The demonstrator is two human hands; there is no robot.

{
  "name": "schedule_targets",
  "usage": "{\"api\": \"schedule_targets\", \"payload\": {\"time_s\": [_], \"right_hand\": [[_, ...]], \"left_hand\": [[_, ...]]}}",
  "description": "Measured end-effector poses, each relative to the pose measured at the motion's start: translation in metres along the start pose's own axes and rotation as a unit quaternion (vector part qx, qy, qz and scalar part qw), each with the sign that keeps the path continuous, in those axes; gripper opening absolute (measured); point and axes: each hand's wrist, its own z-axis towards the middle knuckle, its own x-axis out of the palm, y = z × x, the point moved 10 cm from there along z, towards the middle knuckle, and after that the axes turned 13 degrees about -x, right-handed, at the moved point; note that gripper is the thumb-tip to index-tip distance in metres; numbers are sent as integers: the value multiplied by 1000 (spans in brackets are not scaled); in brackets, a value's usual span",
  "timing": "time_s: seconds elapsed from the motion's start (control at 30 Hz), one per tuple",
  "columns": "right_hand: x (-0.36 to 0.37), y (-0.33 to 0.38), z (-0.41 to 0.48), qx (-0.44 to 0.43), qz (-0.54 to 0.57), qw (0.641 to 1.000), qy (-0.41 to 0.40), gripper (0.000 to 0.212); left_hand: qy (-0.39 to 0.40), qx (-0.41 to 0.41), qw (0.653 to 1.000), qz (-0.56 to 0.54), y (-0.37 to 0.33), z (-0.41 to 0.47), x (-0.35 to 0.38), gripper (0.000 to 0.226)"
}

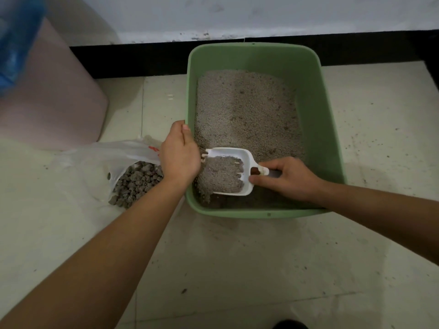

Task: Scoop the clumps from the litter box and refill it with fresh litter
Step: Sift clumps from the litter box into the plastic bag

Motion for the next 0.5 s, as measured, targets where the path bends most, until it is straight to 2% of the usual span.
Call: {"api": "schedule_targets", "payload": {"time_s": [0.23, 0.37, 0.5], "right_hand": [[12, 10, -5, -34, -11, 999, 30, 40], [5, 12, -3, -30, -17, 999, 30, 31], [4, 20, -3, -50, -47, 997, 47, 36]], "left_hand": [[4, -1, 1000, -10, 1, 1, 1, 27], [0, 0, 1000, -19, 3, 3, 1, 31], [-2, 2, 1000, -14, 2, 2, 0, 31]]}}
